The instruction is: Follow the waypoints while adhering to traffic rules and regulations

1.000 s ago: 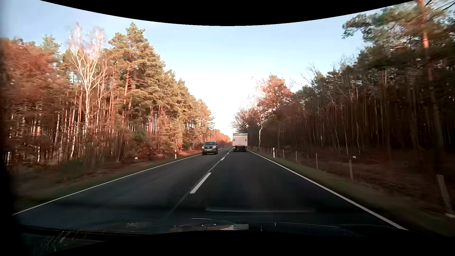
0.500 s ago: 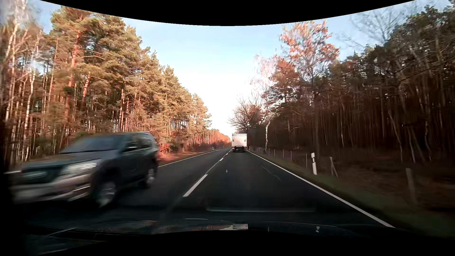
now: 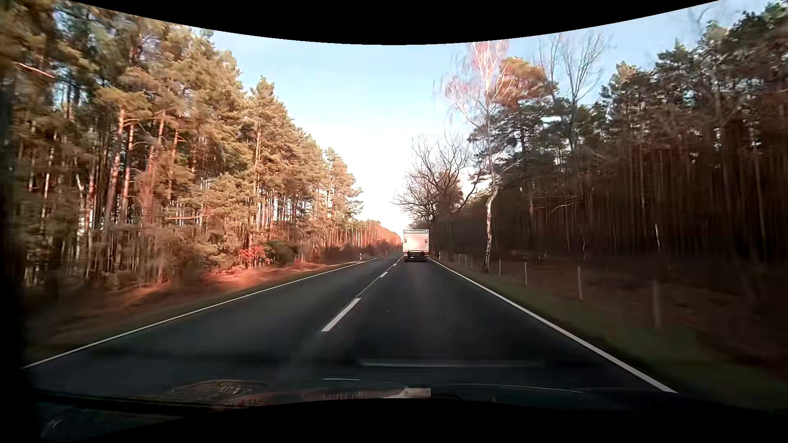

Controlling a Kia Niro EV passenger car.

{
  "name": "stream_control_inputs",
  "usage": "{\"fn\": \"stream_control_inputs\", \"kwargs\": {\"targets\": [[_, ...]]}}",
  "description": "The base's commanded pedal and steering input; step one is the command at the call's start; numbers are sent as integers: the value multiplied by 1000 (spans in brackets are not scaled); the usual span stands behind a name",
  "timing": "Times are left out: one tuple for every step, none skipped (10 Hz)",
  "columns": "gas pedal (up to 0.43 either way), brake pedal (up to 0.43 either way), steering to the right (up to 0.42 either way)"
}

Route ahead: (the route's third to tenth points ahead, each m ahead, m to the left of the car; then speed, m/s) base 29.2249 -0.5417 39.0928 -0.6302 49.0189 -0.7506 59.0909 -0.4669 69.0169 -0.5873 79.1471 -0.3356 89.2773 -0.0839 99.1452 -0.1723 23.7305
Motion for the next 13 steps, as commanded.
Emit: {"fn": "stream_control_inputs", "kwargs": {"targets": [[157,0,-3],[157,0,-3],[157,0,-3],[157,0,-3],[157,0,-3],[157,0,-3],[157,0,-1],[157,0,-1],[157,0,-2],[157,0,-2],[157,0,-2],[157,0,-2],[157,0,-2]]}}
